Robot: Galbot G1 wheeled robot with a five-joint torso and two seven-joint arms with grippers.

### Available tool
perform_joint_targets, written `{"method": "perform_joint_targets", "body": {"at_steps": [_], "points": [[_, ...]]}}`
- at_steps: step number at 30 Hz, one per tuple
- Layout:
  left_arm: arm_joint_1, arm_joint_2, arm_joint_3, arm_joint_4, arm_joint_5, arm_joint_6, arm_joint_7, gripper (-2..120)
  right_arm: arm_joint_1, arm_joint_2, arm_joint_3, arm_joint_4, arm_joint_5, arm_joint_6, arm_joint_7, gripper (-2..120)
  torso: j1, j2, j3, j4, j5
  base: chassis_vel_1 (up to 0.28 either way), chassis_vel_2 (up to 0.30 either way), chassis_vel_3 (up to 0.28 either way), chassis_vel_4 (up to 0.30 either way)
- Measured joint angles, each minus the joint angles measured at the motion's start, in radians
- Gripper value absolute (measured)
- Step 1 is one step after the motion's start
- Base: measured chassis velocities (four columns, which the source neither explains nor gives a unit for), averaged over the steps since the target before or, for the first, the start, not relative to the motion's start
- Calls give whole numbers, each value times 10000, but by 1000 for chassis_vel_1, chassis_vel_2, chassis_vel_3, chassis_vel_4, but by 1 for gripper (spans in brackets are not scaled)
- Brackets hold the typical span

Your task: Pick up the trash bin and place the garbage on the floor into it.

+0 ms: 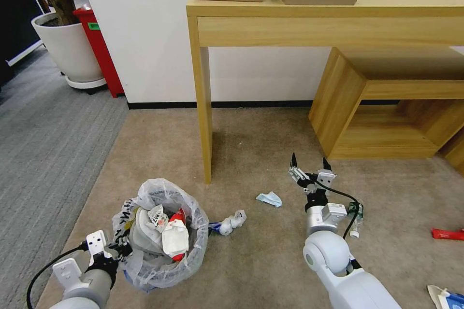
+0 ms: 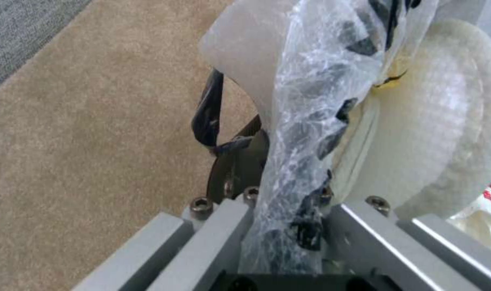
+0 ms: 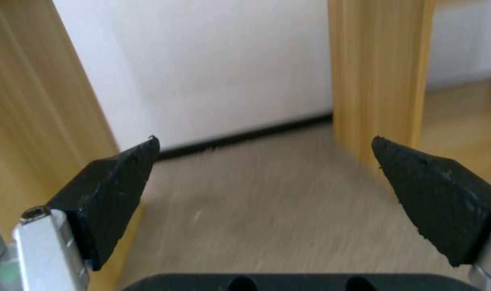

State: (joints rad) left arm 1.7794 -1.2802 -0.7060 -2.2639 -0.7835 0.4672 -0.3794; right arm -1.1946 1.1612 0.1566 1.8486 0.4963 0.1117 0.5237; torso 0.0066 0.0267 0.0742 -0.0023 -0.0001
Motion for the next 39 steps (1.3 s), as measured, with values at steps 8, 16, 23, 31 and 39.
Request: {"method": "perform_joint_targets", "body": {"at_steps": [8,16,23,31,39], "points": [[72,-69,-7,-6,27,-1,-6,0,1376,28,-1373,580,4363,-2708,2572,100,1,0,1,1,-1,0,0,0,0],[109,-230,-43,45,76,-2,-18,0,2760,869,-2341,-504,7388,-4069,4396,100,1,-1,1,1,-1,0,0,0,0],[61,-474,-10,218,192,-2,-26,0,3200,1925,-2591,-2102,8414,-4142,4812,100,1,-1,1,0,-2,0,0,0,0],[119,-772,-41,257,342,-21,-26,0,3111,2802,-2427,-3973,8346,-4105,4807,100,1,-1,0,1,0,0,0,0,0],[164,-1052,-9,263,522,-27,-18,0,3171,3185,-2546,-4791,8033,-4010,4444,100,1,0,0,1,0,0,0,0,0]]}}
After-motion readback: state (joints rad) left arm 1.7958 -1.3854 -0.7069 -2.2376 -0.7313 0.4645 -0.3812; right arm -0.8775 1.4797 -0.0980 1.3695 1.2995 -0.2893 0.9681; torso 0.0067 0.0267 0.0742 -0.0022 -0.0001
